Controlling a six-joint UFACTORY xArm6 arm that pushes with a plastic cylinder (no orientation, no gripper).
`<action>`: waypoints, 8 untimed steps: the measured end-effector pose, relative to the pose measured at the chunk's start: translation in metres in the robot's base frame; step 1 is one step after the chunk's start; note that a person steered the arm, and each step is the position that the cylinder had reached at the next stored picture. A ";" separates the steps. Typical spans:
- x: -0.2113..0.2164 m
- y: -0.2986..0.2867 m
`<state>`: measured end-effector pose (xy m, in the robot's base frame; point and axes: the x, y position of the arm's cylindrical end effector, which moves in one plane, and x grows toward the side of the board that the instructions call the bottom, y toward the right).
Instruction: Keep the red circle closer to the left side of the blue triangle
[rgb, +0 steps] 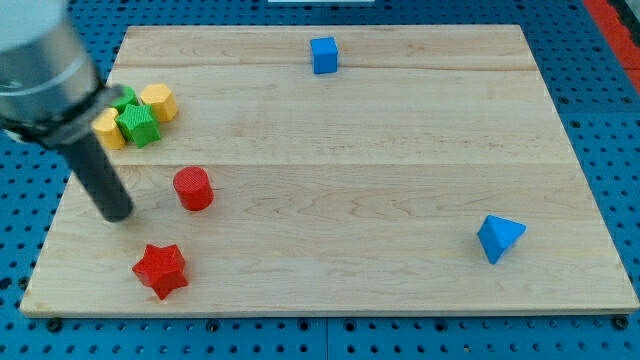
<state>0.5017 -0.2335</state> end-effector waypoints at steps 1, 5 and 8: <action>-0.040 0.068; 0.036 0.227; 0.108 0.196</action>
